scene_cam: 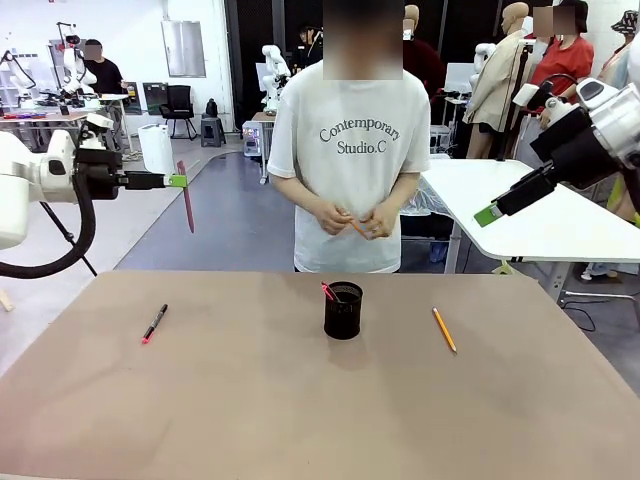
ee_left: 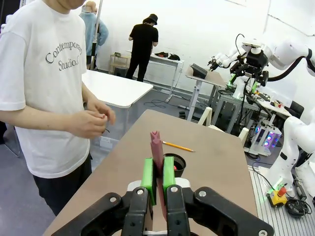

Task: Place the pens into the pen holder.
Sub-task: Pick up a writing instrument from the table and place it into the Pen holder.

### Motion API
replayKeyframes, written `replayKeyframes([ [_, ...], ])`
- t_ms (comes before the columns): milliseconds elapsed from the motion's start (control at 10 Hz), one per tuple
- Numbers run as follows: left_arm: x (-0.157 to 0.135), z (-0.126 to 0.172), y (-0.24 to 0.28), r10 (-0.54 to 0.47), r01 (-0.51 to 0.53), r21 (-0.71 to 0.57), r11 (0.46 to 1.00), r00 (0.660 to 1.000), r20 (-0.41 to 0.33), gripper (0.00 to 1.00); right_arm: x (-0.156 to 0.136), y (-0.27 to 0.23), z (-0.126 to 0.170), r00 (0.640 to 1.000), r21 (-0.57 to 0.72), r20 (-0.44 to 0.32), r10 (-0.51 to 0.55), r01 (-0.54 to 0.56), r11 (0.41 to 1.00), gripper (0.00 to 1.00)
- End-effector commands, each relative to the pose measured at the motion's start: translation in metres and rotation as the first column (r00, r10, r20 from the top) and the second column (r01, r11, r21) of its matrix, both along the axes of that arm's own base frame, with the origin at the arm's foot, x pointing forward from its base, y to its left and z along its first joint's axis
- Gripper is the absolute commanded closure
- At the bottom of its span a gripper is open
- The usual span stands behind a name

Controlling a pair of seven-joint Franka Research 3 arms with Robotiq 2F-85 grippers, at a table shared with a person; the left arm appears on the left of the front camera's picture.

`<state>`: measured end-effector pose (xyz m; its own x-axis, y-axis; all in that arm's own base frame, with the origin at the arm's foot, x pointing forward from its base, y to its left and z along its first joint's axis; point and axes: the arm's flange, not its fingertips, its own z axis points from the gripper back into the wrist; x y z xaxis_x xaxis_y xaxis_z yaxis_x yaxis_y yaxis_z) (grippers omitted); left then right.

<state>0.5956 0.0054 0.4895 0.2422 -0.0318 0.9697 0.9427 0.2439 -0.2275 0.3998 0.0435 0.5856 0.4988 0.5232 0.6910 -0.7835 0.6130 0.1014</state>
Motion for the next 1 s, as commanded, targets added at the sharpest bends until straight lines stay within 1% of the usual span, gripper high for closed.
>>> replayKeyframes([
  [0, -0.0001, 0.0016, 0.0002, 0.0, 0.0, -0.001, 1.0, 1.0, 0.003, 1.0, 0.0021, 0.0009, 0.001, 1.0, 0.028, 0.004, 0.005, -0.006, 1.0, 0.0],
  [900, -0.0001, 0.0016, 0.0002, 0.0, 0.0, -0.001, 1.0, 1.0, 0.003, 1.0, 0.0021, 0.0009, 0.001, 1.0, 0.028, 0.004, 0.005, -0.006, 1.0, 0.0],
])
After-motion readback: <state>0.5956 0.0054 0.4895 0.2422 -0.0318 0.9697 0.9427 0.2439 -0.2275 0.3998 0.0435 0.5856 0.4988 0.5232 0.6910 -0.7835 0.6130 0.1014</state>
